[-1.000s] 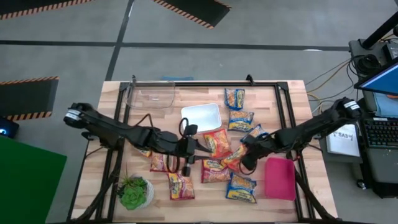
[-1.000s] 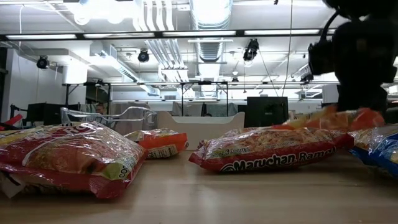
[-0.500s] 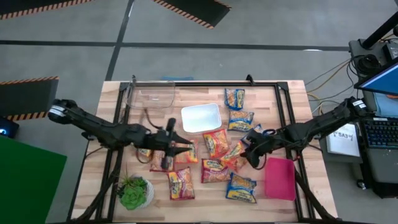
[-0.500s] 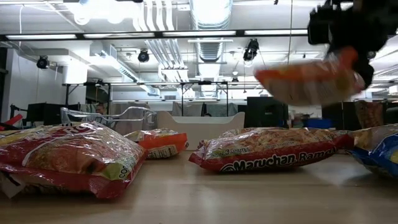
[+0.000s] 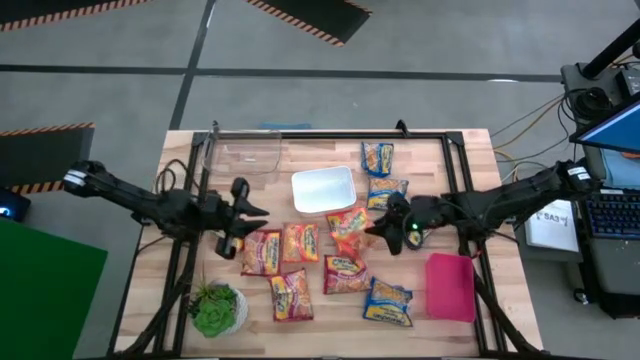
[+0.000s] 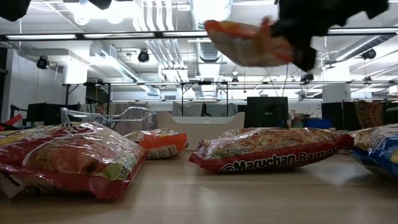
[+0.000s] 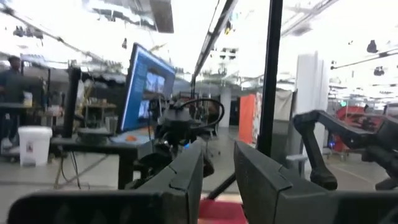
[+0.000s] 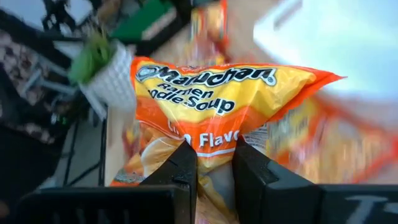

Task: Sort Maruchan noodles
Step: Put the orange noodle pack into the transparent bin

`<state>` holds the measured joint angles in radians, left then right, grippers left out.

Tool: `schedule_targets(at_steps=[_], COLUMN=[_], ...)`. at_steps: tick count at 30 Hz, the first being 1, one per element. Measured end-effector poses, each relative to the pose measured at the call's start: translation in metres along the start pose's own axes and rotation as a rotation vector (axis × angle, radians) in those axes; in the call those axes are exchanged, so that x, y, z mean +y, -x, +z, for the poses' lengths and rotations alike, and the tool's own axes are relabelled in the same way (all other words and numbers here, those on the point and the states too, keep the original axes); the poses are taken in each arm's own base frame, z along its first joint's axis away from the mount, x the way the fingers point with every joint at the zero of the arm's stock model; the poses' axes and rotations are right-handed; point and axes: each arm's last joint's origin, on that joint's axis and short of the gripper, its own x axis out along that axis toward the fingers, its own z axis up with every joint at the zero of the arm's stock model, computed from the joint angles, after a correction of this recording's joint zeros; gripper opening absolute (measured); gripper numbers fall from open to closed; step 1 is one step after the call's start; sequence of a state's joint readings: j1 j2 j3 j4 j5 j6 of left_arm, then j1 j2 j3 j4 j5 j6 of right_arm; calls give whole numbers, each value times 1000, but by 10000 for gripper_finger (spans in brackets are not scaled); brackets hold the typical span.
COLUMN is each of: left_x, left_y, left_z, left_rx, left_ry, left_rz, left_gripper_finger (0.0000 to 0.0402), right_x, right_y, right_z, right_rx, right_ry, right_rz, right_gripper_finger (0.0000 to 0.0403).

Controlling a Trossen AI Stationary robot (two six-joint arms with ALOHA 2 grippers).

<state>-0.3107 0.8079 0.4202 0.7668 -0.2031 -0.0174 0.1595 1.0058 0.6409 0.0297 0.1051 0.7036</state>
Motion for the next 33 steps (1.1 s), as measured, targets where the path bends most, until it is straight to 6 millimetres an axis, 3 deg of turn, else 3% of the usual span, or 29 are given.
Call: schedule_targets(at_steps=[10, 24, 33], left_x=[6, 8, 7], left_y=[28, 42, 42], left_z=[6, 14, 14], left_rx=[-75, -87, -85], left_ry=[-20, 1, 7], left_rz=[0, -12, -39], left_gripper_finger=[75, 75, 75], right_x=[-9, -42, -73], right_y=[-44, -159, -213], right_z=[68, 156, 189], right_rx=[-252, -405, -443], right_ry=[228, 414, 456], right_rz=[-134, -358, -419], right_gripper_finger=[54, 54, 54])
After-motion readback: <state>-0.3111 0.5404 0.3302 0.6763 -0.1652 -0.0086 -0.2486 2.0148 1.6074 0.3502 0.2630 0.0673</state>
